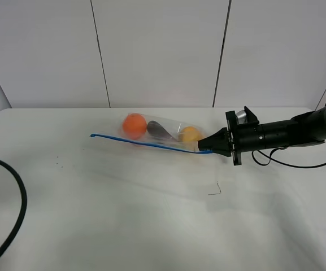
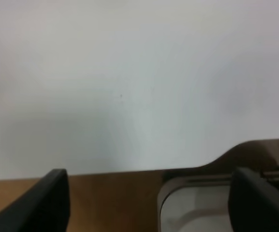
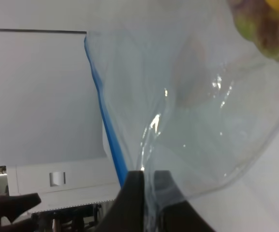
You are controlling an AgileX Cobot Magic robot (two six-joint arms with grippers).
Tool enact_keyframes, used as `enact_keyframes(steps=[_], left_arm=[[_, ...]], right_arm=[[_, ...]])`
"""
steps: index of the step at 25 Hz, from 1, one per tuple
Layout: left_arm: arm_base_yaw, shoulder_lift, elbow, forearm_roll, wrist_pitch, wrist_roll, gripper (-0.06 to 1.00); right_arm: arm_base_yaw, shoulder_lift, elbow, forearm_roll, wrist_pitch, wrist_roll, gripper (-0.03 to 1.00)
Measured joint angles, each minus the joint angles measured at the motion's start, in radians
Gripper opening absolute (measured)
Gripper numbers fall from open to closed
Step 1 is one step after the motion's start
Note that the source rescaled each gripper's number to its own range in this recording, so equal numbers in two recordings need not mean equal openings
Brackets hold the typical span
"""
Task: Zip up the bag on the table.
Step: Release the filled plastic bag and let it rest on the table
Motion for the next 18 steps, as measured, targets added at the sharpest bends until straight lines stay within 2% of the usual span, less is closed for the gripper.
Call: enact_keyframes(steps=[7,15,18], left_arm=[[0.000,-0.057,0.030,-0.041,0.026,0.045,0.87],[0.000,-0.065,0.030,-0.039,0.026,0.048,0.87],[0.000,-0.125,0.030,-0.039,0.026,0.049,0.87]], right_arm=[[0.000,0.000,0.000,-0.009,0.000,0.000,0.00],[0.000,0.000,0.000,-0.017,0.000,0.000,0.00],[0.000,0.000,0.000,-0.017,0.000,0.000,0.00]])
